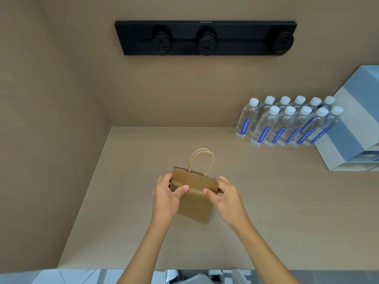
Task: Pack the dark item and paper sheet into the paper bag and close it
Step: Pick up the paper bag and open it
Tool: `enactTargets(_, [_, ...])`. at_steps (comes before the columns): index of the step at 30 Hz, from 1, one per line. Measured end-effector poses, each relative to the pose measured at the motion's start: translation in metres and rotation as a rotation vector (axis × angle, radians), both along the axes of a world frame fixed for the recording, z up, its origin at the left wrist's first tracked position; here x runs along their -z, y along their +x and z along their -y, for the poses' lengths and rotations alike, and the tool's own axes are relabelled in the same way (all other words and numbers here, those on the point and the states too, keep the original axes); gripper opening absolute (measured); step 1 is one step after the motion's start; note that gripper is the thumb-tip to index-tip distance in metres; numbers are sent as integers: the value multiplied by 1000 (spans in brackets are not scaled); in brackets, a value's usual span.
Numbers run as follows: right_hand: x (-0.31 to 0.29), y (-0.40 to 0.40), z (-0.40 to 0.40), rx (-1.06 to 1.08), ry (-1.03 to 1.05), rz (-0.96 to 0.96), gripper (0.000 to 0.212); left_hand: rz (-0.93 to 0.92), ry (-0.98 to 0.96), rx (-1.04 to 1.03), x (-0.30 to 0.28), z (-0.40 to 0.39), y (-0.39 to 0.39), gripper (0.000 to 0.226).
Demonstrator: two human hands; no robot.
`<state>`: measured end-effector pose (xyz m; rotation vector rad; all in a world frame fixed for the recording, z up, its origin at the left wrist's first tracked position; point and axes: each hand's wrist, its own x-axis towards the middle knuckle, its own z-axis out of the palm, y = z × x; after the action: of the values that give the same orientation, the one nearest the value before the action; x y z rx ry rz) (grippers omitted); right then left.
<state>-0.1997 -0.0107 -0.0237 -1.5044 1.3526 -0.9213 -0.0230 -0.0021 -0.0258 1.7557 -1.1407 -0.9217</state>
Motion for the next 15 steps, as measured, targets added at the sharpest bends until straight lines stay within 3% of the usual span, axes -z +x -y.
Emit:
enactTargets(4, [5, 10, -11, -12, -205, -90, 8, 136, 6, -87, -6, -4, -8, 57])
enactTargets(7, [14, 21, -21, -57, -302, -176, 11, 120, 18, -62, -11, -12, -11, 66])
enactTargets(12, [18, 31, -26, -146, -299, -275, 52, -271, 115, 26, -32, -27, -15, 66])
enactTargets(15, [11, 35, -27, -238, -206, -171, 62, -350, 178, 71, -42, -32, -16, 80])
